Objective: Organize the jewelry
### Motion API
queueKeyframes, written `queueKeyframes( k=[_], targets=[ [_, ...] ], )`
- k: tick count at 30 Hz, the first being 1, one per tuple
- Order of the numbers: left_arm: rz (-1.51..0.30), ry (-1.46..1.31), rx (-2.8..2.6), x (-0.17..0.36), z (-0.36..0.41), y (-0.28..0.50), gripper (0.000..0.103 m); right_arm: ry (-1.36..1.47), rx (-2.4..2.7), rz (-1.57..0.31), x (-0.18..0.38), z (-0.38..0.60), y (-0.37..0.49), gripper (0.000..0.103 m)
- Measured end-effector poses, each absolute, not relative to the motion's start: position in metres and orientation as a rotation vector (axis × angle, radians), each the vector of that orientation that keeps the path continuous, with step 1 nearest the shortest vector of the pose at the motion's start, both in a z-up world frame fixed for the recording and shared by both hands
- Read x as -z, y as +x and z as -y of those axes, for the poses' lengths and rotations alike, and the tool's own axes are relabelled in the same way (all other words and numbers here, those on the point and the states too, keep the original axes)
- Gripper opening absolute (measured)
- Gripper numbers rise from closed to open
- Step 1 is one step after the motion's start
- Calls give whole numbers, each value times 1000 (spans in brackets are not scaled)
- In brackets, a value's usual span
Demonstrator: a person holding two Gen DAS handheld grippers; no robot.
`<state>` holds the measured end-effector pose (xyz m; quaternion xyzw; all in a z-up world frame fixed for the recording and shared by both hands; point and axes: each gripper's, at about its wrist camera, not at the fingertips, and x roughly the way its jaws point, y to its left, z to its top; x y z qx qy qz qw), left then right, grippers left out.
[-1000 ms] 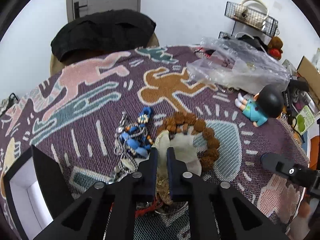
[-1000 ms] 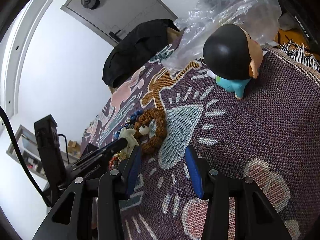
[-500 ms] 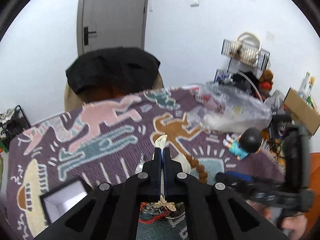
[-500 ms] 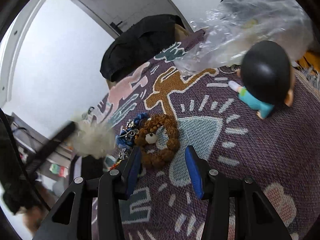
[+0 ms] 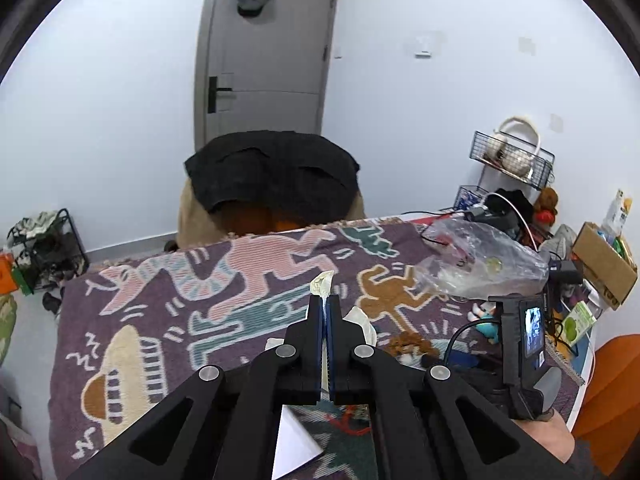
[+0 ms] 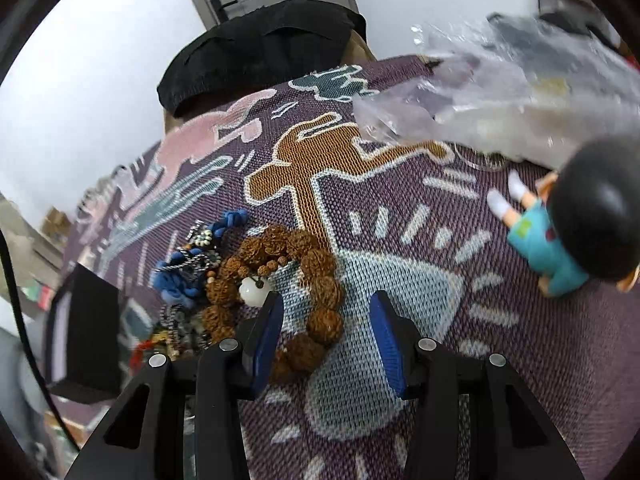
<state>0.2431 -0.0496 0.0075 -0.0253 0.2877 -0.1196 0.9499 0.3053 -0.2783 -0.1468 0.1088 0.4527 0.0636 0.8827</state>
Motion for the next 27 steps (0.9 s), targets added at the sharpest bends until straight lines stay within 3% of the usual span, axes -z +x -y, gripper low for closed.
queueKeyframes(
  k=[2,15,18,21,23,25,27],
  targets=[
    [-589,-59,230,-4,40,241,1,178,-94,-936,147,275,307,20],
    [-700,-160,188,37,-11,234,2,205,-152,-770,76,272,280,19],
    [-808,-157,170,53,-15,244,9,210,-158,-715,56,265,274,19],
    [-838,-168,159,61,-23,242,40,215,-192,-673,36,255,267,19],
    [-805,-184,150,61,-31,233,82,218,-221,-651,25,247,263,19],
    [-758,-210,149,59,-40,225,92,220,-253,-636,16,236,259,19],
    [-751,-225,145,58,-48,220,92,213,-281,-621,8,224,256,19]
  ],
)
